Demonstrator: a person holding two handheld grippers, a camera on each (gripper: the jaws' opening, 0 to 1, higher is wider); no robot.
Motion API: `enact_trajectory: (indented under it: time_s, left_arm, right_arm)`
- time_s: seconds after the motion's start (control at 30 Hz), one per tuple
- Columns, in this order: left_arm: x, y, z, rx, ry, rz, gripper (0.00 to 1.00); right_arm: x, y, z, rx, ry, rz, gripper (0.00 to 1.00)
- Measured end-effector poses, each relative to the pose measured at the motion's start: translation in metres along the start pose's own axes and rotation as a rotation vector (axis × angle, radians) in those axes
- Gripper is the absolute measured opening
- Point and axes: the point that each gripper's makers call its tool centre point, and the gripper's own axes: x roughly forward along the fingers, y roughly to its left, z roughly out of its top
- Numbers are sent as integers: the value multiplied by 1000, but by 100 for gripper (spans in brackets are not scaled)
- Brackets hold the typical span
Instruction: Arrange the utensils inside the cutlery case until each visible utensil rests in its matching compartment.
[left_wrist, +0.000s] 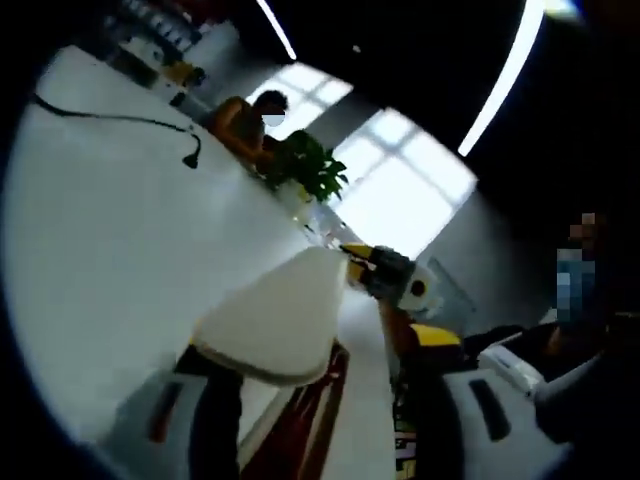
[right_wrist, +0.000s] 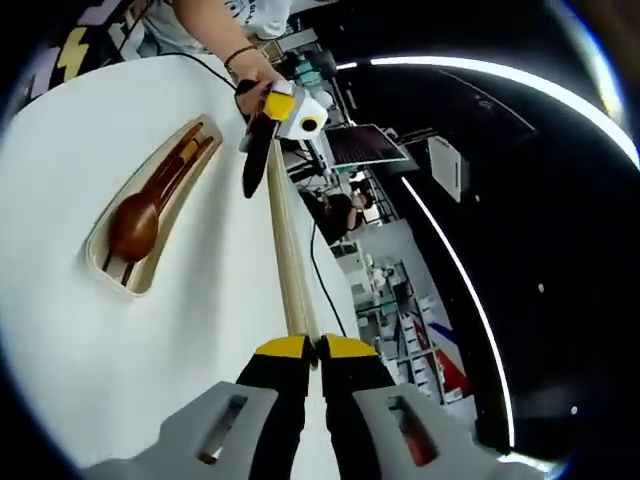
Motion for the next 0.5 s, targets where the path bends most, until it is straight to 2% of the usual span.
enact_trajectory:
  time_s: [0.13, 0.27, 0.3, 0.33, 0.43, 0.5]
  left_arm:
    - [-2, -2, 4, -87, -39, -19, 70]
    - [-8, -8, 19, -269, -132, -79, 65]
    - [-10, -8, 24, -316, -167, -93, 63]
    - [-11, -8, 25, -327, -178, -100, 58]
    - [-12, -4, 22, -338, -178, -70, 43]
    - [-12, -3, 21, -381, -173, -72, 38]
  right_arm:
    - [-3, -5, 1, -28, -4, -39, 2]
    - [-5, -6, 2, -45, -5, -70, 2]
    - [-6, -6, 1, -45, -3, -74, 2]
    - [-7, -6, 2, -50, -4, -83, 2]
    - [-8, -4, 3, -52, -7, -95, 2]
    - [-9, -3, 4, -80, -1, -108, 2]
